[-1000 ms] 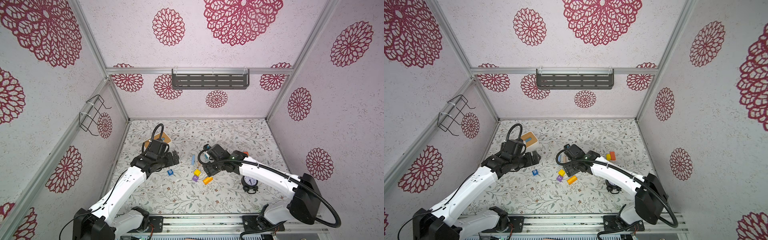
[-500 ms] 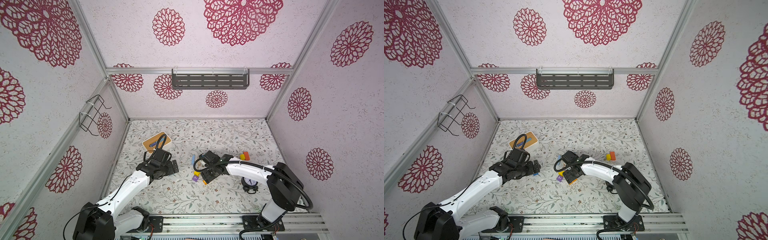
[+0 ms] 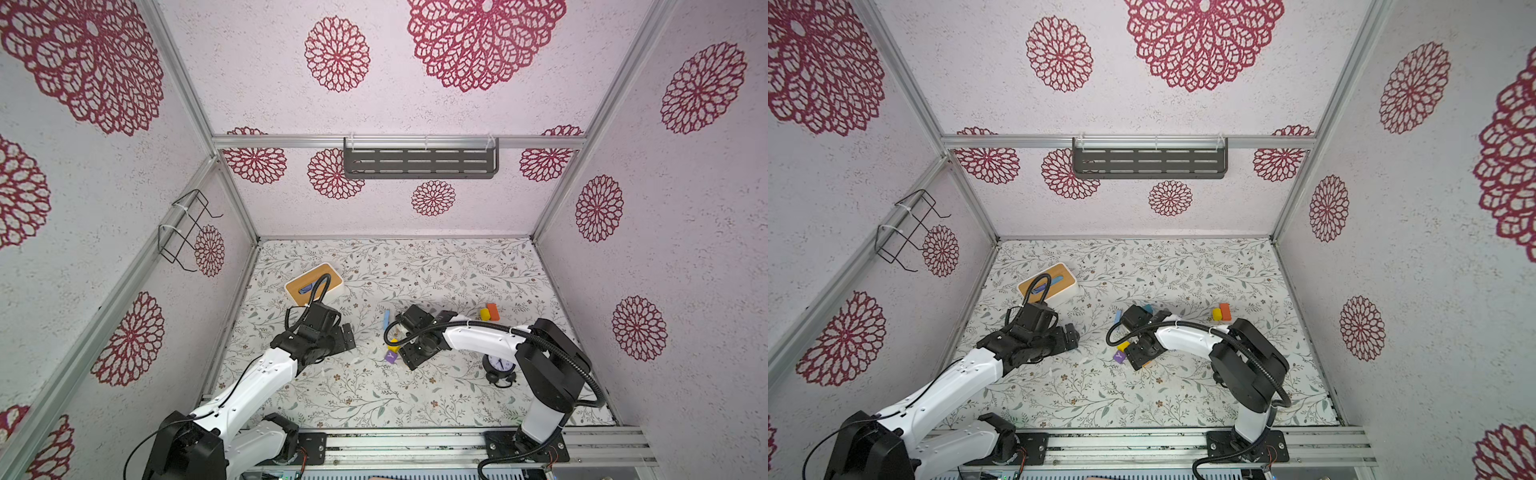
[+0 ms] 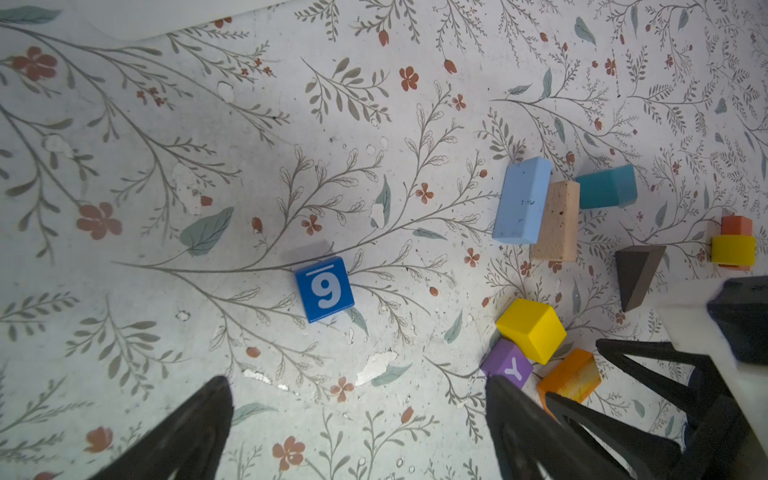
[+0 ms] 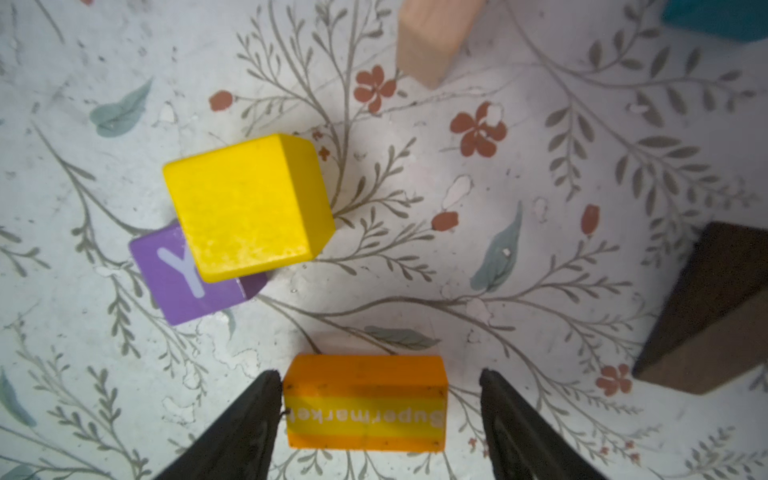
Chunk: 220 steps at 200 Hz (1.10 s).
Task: Build the wood block tower
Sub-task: 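Grasp the orange Supermarket block with the right gripper and lift it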
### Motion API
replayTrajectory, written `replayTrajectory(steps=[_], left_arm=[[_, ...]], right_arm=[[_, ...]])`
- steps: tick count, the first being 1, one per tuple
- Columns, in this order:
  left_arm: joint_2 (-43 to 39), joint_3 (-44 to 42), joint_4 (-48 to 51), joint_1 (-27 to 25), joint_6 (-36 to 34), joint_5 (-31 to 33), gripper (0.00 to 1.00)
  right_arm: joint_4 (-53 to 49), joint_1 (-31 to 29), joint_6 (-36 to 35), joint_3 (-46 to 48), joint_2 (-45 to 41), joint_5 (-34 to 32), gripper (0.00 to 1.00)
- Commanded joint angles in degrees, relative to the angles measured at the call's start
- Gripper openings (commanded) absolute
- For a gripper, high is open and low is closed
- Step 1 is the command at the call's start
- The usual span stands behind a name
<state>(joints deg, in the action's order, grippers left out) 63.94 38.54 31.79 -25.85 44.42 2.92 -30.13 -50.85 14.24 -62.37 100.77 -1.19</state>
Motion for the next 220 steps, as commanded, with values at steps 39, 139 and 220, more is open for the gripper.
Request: replayTrajectory(steps=[39,139,220], left_arm=[[-0.76,-0.49,-2.33,-0.24,0.31,1.01,0.97],[-1.67,-0.40,-1.82,-0.17,-0.21,2.00,0.97],[-5.55,-1.96,-2.22,-0.08,0.67,2.93,0.97]], right_arm=[[-1.50,-0.90,3.07,-1.53,0.61,-0.31,0.71],[-5.74,-1.24,9.07,-3.90,-0.81,-5.85,0.54],[-12.24,-0.79,13.55,-15.81,0.54,-8.81,0.54]])
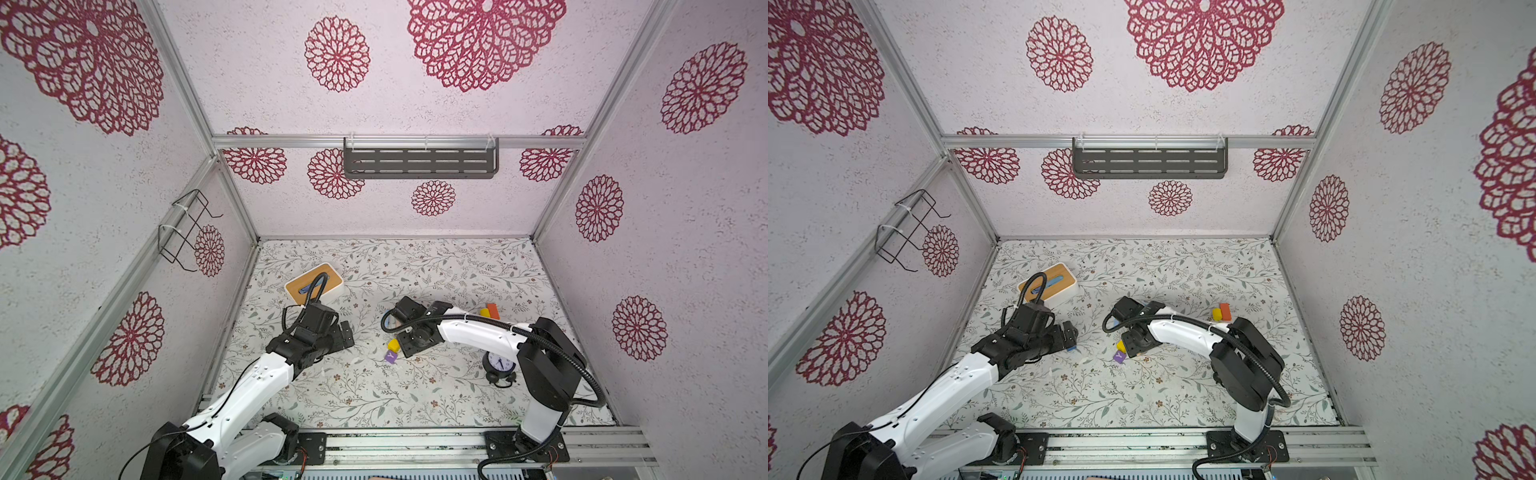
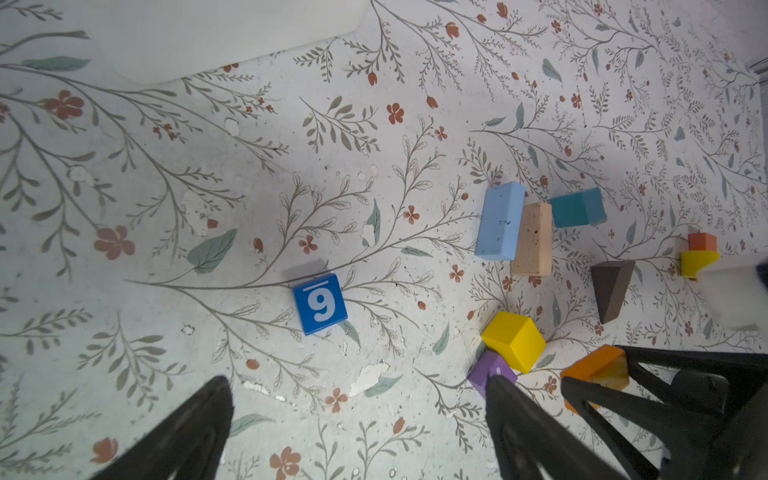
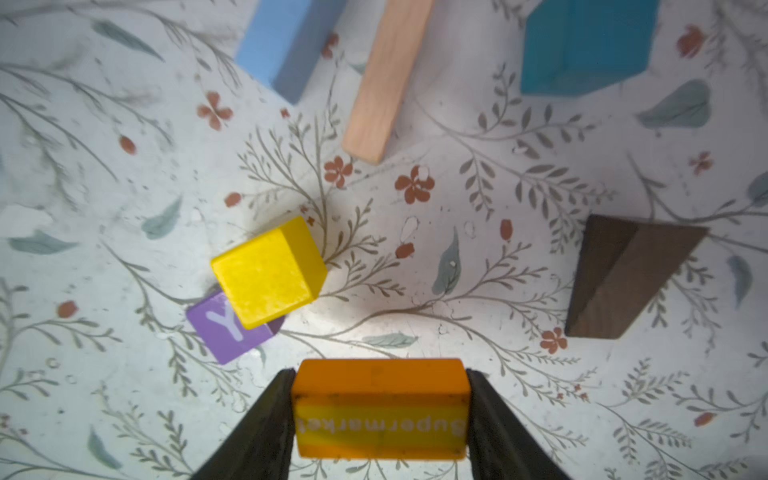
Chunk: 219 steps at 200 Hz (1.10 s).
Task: Build the wood block tower
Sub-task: 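Grasp the orange Supermarket block with the right gripper and lift it, then carry the orange block over the beige and light blue blocks and lower it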
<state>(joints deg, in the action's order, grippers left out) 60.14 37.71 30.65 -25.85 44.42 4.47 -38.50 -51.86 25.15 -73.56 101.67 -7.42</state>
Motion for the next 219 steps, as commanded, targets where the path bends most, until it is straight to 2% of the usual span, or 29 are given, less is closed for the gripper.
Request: replayTrajectory(steps=[1,93,219], left_arm=[[-1.81,-1.14,-1.06,-0.04,0.66,1.40,0.97],[-4.47,-4.41,-2.75,0.18,1.82,0.85,0.97],[-1.49,-6.93,-6.66,0.87,0.23,0.94,0.97]], right_arm=[[-3.95,0.24,2.72,-4.77,-0.25,-2.59,0.54],[-3.52,4.19,8.50,-16.96,8.63,-0.77,0.50],[-4.10,6.22,11.17,-28.31,18.98,0.56,0.51]])
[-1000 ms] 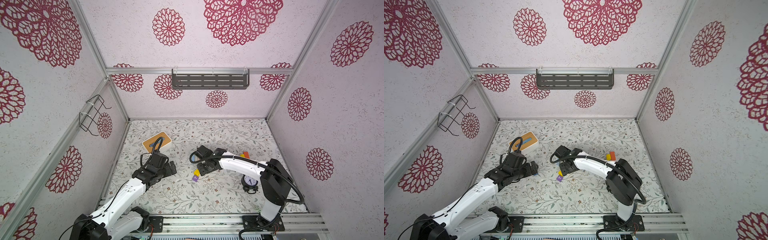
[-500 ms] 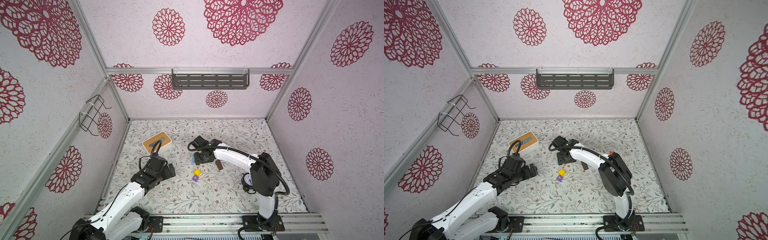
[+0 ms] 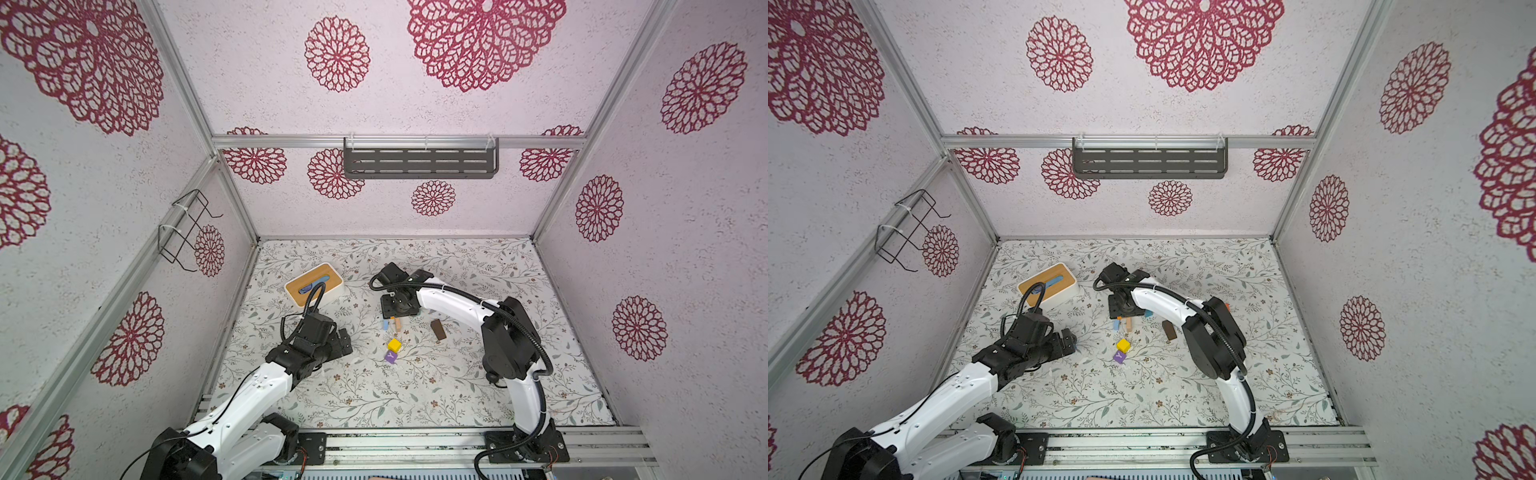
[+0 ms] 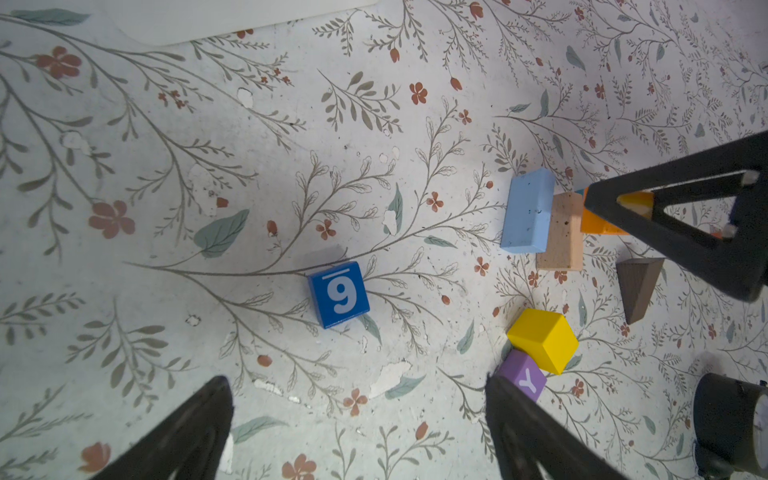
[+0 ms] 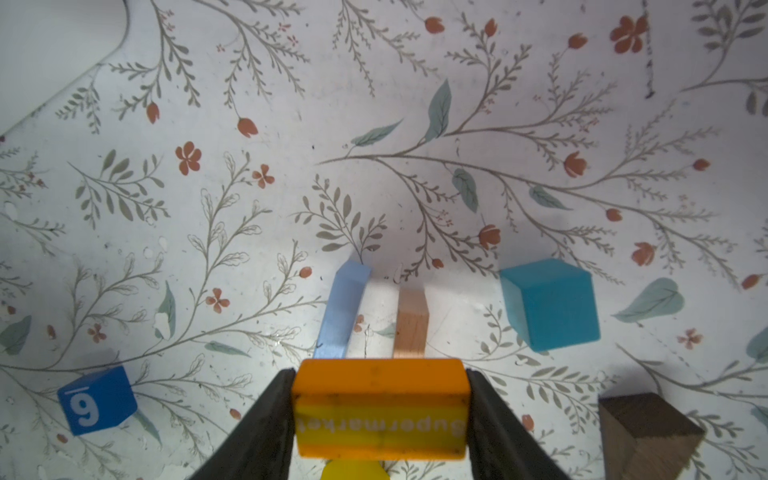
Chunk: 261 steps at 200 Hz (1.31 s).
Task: Build the wood block tower
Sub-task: 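Carry the orange block over the beige and light blue blocks and lower it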
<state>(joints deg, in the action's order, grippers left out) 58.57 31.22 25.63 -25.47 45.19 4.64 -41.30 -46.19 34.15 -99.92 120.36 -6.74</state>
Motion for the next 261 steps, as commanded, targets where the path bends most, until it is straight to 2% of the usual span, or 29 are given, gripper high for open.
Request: replayTrajectory(steps=[1,261], left_arm=[[0.07,-0.45,-1.63,0.51,-0.54,0.83,0.97],[0.83,-1.78,-3.20,1.16,-1.16,0.70,0.97]], right_arm=[[-1.23,0.57,2.25,-1.95,0.30,-0.11,0.51],[0.96,1.28,3.82,-5.20,4.20,0.68,0.52]])
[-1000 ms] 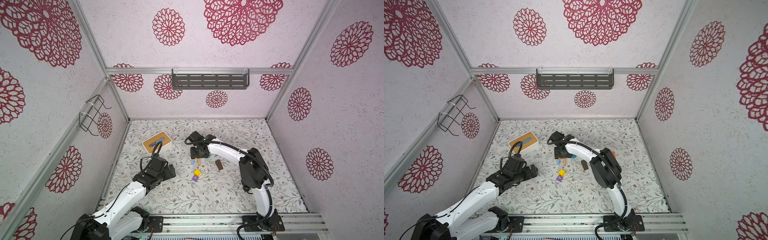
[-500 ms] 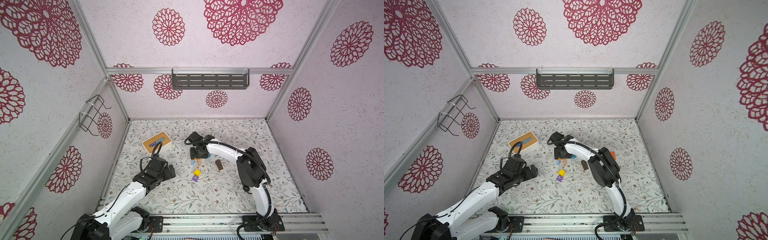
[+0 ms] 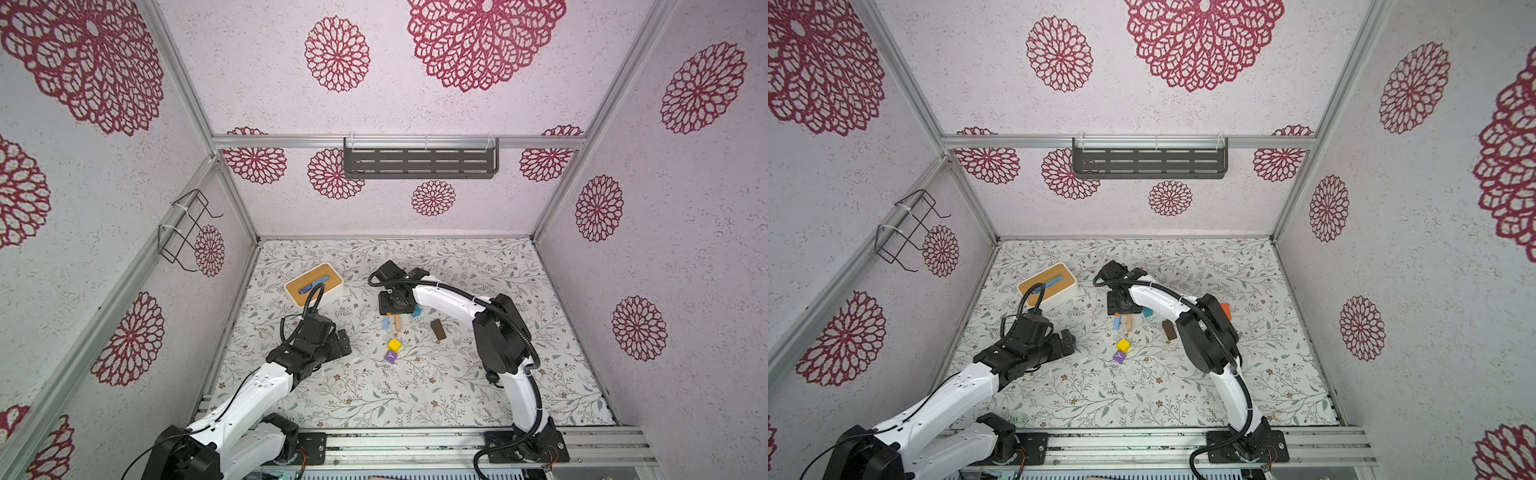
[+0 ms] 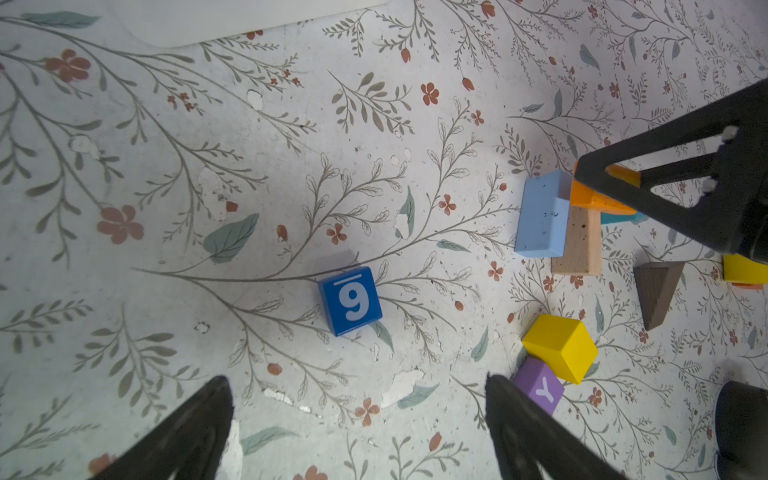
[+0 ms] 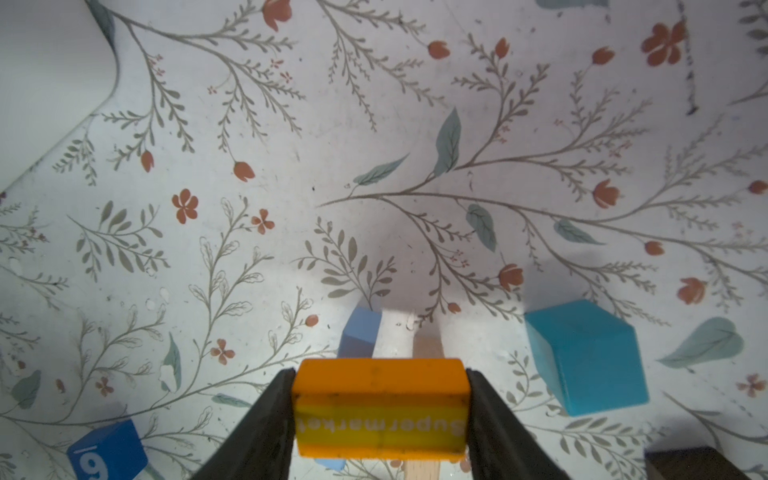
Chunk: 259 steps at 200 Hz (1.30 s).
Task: Build the wood block tower
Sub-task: 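Carry the orange block over the beige and light blue blocks and lower it, then open the right gripper to leave the orange block across both uprights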
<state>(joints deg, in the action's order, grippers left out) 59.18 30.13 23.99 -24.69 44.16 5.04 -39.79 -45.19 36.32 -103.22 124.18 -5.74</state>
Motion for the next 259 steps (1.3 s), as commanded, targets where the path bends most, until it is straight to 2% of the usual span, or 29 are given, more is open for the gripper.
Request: replayTrajectory(steps=[1,121,154,170,220,259], left_arm=[[0.23,-0.69,-1.57,0.45,-0.13,0.31,0.97],[0.89,-0.48,-2.10,0.66,-0.53,-0.11,0.97],[0.93,-0.21,-2.37,0.64,-1.04,-0.95,0.97],[0.85,0.04,-2.15,0.63,-1.19,-1.26,0.97],[0.00,0.44,-1.92,0.65,-0.42,-1.53,0.97],[-1.44,3.07,0.23,0.63,-0.47,-0.68,0.97]], right_arm=[[-0.55,0.32,1.61,-1.94,0.41,-0.28,0.52],[-1.99,0.28,1.04,-1.99,0.80,-1.48,0.53],[-1.83,0.19,0.49,-1.99,0.97,-1.29,0.61],[-1.92,0.12,0.29,-1.98,0.81,-1.79,0.72],[-1.06,0.10,-0.57,-1.30,-0.98,-2.96,0.76],[2.07,0.15,-3.02,1.73,-5.53,-3.26,0.80]])
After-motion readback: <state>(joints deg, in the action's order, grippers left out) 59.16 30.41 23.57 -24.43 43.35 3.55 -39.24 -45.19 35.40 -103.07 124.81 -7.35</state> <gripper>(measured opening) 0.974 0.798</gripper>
